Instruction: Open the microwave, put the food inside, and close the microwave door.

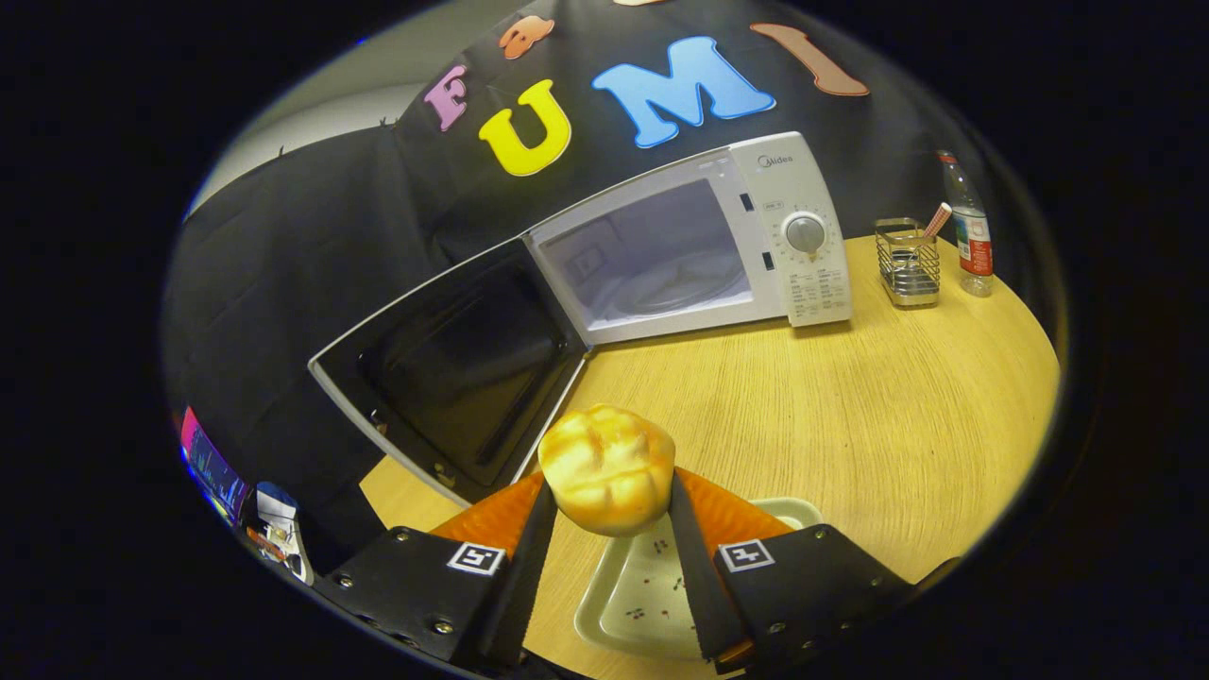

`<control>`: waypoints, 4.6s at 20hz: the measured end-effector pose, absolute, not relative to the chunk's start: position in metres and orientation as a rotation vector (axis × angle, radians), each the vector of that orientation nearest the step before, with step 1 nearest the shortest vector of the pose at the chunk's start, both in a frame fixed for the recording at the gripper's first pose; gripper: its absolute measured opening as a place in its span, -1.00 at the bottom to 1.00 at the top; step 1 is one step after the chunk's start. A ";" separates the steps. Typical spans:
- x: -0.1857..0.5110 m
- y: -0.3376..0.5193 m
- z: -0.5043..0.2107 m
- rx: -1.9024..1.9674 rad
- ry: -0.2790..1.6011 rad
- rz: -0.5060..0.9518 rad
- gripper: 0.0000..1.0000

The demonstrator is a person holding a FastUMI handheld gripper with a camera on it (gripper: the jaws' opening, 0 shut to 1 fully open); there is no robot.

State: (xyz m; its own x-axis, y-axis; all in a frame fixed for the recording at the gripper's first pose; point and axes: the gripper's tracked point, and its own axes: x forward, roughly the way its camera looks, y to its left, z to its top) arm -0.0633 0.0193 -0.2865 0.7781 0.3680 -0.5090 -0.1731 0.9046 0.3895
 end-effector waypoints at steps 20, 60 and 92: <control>0.194 0.076 -0.295 0.713 0.429 -0.040 0.34; -0.099 0.319 -0.185 -0.079 0.121 0.710 0.88; 0.024 0.076 -0.229 -0.158 0.239 0.067 -0.89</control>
State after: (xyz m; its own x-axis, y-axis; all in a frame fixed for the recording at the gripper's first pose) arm 0.0242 0.0762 -0.2286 0.9693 0.0475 -0.2411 -0.0852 0.9853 -0.1481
